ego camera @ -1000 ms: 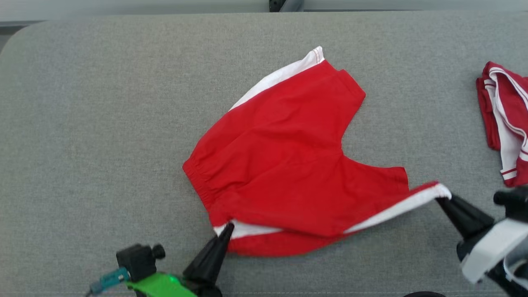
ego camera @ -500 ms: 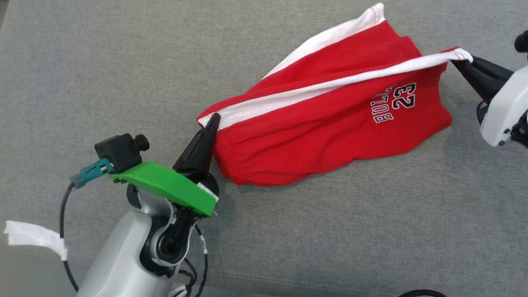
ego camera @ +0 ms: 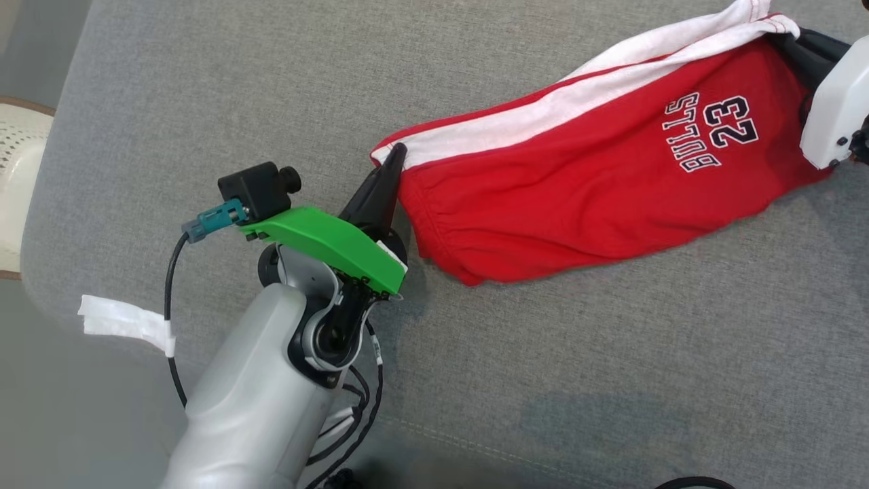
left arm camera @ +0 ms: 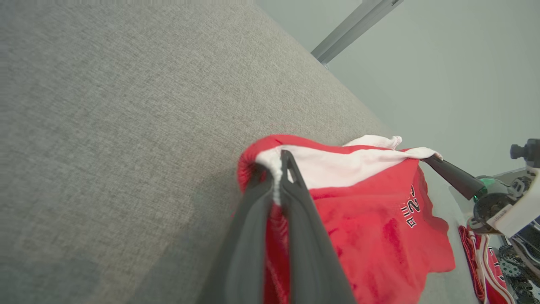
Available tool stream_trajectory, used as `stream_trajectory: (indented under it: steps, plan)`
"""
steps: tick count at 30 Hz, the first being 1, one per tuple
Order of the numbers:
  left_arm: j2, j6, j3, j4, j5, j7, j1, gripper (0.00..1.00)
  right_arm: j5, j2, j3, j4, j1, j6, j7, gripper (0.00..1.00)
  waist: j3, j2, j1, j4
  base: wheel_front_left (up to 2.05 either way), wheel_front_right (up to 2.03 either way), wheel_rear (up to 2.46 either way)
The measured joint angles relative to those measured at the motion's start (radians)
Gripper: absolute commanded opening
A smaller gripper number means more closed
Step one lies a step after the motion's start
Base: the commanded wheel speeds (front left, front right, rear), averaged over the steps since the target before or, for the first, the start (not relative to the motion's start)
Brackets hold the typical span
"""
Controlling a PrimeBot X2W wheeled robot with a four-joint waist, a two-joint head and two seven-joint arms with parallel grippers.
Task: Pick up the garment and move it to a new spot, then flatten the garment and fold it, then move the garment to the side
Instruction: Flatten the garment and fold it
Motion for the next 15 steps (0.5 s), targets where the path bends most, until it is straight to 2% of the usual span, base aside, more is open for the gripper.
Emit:
stream_trajectory:
  steps: [7, 8, 9, 11, 12, 15]
  plan:
    - [-0.016, -0.007, -0.024, 0.098, -0.018, -0.029, -0.068, 0.00, 0.008, -0.001, 0.047, 0.085, -0.057, 0.000, -0.022, 0.00, 0.018, 0.0000, 0.0000, 0.016, 0.00, 0.00, 0.00]
    - [-0.016, -0.009, -0.030, 0.110, -0.023, -0.029, -0.070, 0.00, 0.007, 0.000, 0.054, 0.092, -0.064, 0.000, -0.029, 0.42, 0.019, 0.0000, 0.0000, 0.015, 0.00, 0.00, 0.00]
    - [-0.017, -0.009, -0.035, 0.122, -0.031, -0.029, -0.074, 0.00, 0.007, 0.002, 0.062, 0.098, -0.070, 0.000, -0.035, 1.00, 0.020, 0.0000, 0.0000, 0.013, 0.00, 0.00, 0.00]
    - [-0.017, -0.009, -0.041, 0.142, -0.035, -0.033, -0.083, 0.36, 0.007, 0.010, 0.068, 0.116, -0.076, 0.000, -0.055, 1.00, 0.020, 0.0000, 0.0000, 0.008, 0.00, 0.00, 0.00]
    - [-0.017, -0.010, -0.044, 0.151, -0.038, -0.034, -0.085, 0.40, 0.007, 0.012, 0.073, 0.124, -0.079, 0.000, -0.065, 1.00, 0.020, 0.0000, 0.0000, 0.005, 0.00, 0.00, 0.00]
    - [-0.018, -0.014, -0.051, 0.166, -0.049, -0.042, -0.088, 0.40, 0.010, 0.017, 0.083, 0.146, -0.084, 0.000, -0.085, 1.00, 0.016, 0.0000, 0.0000, -0.004, 0.00, 0.00, 0.00]
